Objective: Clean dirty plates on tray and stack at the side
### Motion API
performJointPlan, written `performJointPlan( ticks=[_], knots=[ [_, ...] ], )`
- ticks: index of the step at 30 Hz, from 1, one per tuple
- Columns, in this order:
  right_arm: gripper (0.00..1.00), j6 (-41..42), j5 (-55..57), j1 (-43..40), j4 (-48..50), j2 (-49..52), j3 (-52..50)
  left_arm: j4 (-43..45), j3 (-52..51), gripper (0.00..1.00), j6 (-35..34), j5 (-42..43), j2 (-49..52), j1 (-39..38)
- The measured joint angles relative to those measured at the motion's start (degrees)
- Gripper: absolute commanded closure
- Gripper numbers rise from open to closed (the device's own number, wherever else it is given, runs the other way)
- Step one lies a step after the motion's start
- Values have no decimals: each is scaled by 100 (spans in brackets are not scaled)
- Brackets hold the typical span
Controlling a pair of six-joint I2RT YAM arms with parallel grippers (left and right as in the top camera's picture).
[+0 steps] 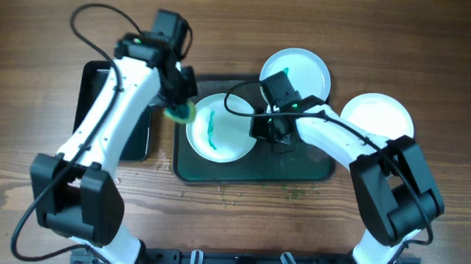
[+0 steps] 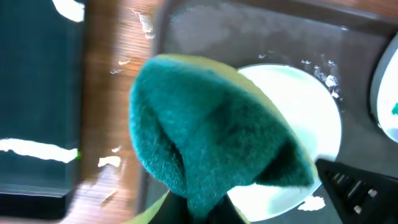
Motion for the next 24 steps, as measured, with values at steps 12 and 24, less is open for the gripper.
performJointPlan(
  ticks=[12,24],
  knots=[
    [96,-116,-387,-122,125,120,22,1926,-1711,96,-306,636,804,-507],
    [96,-155,-356,-181,127,120,22,2879,-1709,96,625,1602,1003,-1038]
  ],
)
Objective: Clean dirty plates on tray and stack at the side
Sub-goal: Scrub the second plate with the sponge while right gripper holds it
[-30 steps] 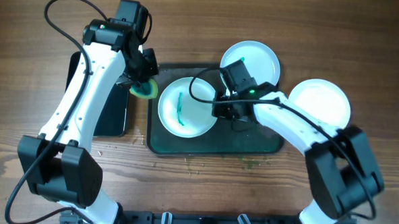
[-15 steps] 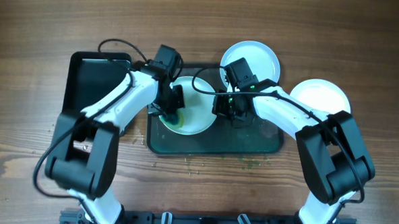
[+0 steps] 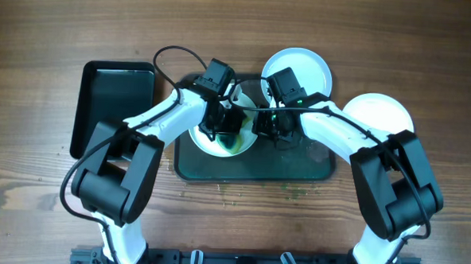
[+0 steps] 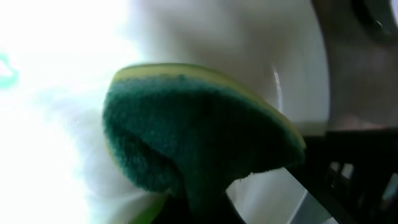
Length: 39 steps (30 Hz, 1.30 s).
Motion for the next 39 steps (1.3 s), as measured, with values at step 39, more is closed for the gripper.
performJointPlan(
  ticks=[39],
  knots=[
    [96,-308,-481,114,116,66,44,-1182,402,96,-787,-1517,-15,514]
  ],
)
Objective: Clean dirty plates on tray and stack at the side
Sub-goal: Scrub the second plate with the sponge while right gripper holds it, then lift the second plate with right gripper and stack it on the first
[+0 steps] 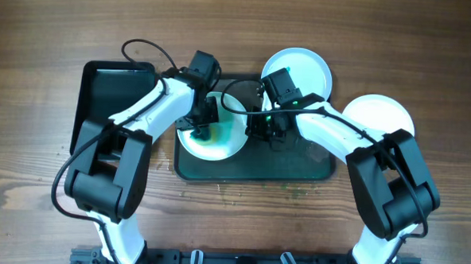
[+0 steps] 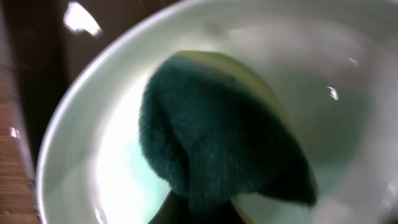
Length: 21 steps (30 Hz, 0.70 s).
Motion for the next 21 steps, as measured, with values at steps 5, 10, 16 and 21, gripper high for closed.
performJointPlan(
  ticks=[5,10,16,21],
  knots=[
    [96,-216,90,-22,-280,-85,-2,-918,787,96,643,911,-404,356],
    [96,-472,1390,24,-981,-953,-22,-1056,1318,96,761,885,-1899,1578],
    [96,-579,4734,1196,-1864,-2271,-22,-1307,1311,96,793,669,-1919,2055],
    [96,-940,7200,2253,-1926,-2551,-22,-1329,1311,96,793,669,-1919,2050]
  ],
)
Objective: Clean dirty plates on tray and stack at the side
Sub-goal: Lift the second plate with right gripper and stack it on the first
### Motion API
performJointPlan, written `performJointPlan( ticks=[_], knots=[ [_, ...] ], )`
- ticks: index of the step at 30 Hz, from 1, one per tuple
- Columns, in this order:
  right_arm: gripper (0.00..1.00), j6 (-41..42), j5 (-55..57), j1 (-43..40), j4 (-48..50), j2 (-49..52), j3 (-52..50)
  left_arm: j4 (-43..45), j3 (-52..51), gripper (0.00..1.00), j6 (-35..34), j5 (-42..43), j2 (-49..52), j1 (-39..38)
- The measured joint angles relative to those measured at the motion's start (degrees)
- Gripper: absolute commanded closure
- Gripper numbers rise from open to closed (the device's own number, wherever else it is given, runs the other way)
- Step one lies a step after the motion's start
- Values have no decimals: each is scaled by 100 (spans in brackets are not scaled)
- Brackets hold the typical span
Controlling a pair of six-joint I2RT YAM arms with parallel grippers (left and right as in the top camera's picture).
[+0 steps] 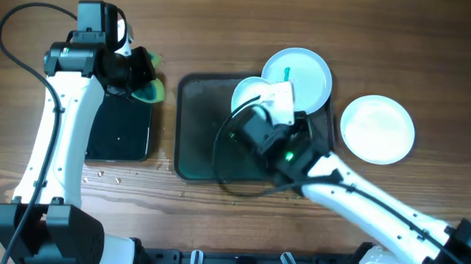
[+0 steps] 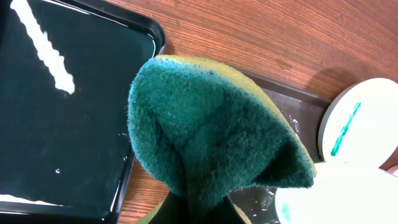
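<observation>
My left gripper (image 1: 135,70) is shut on a green and yellow sponge (image 1: 146,76) (image 2: 211,124), held above the far right corner of the small black tray (image 1: 116,135). My right arm lies across the large dark tray (image 1: 199,154). Its gripper (image 1: 265,103) is mostly hidden under the wrist and holds a white plate (image 1: 247,93) (image 2: 354,199) by its rim above the tray's back edge. A faint green smear shows on that plate. A second white plate (image 1: 306,67) (image 2: 367,112) with a green streak sits at the tray's far right corner.
A clean white plate (image 1: 377,128) lies on the wooden table to the right of the large tray. Water glints in the small black tray (image 2: 56,143). Crumbs are scattered on the wood near the front (image 1: 98,172).
My left gripper left the plate on the large tray and now holds the sponge over the small black tray. The plate went from the tray's left half to its back edge, in my right gripper.
First the sponge hung just left of the streaked plate, whose rim my right gripper held. Then the sponge was pressed on the plate in two spots and the streak was gone. Now the sponge is back by the small tray and the plate is raised.
</observation>
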Motion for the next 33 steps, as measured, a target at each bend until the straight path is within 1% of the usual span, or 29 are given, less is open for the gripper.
performJointPlan(
  ticks=[5,8,13,16,18,19,20,21,23,25,26,27,28,30,31,33],
  knots=[
    [96,-540,1974,896,46,-11,0,-42,0,96,0,0,0,0],
    [96,-997,2909,1204,446,-15,0,-44,0,96,0,0,0,0],
    [96,-2127,3501,1263,1591,-26,0,-42,0,96,0,-2,0,0],
    [96,-2378,3283,1263,1681,-26,0,-44,0,96,0,0,0,0],
    [96,-2315,2564,1250,1613,-26,-2,-44,0,96,0,-2,0,0],
    [96,-2111,2166,1209,1432,-31,-2,-44,0,96,0,-2,0,0],
    [96,-1849,1810,1147,1202,-37,-2,-42,0,96,0,-2,0,0],
    [96,-1373,1069,970,872,-46,-28,-44,0,96,0,0,0,0],
    [96,-728,-186,507,682,-48,-37,-59,0,96,0,-2,0,-2],
    [96,-227,-2044,-358,717,-48,-39,-105,0,96,-2,-2,0,-44],
    [96,-142,-2721,-710,743,-55,-39,-118,0,96,-2,-7,0,-85],
    [96,-68,-3617,-1248,752,-79,-39,-122,0,96,-2,-22,0,-173],
    [96,-28,-4275,-1834,739,-127,-39,-125,0,96,-2,-31,0,-339],
    [96,37,-5082,-2806,595,-284,-39,-125,0,96,-2,-35,0,-570],
    [96,74,-5381,-3423,409,-448,-39,-111,0,96,-2,-37,0,-713],
    [96,109,-5685,-4470,-94,-719,-39,-83,0,96,-2,-39,0,-883]
  ],
)
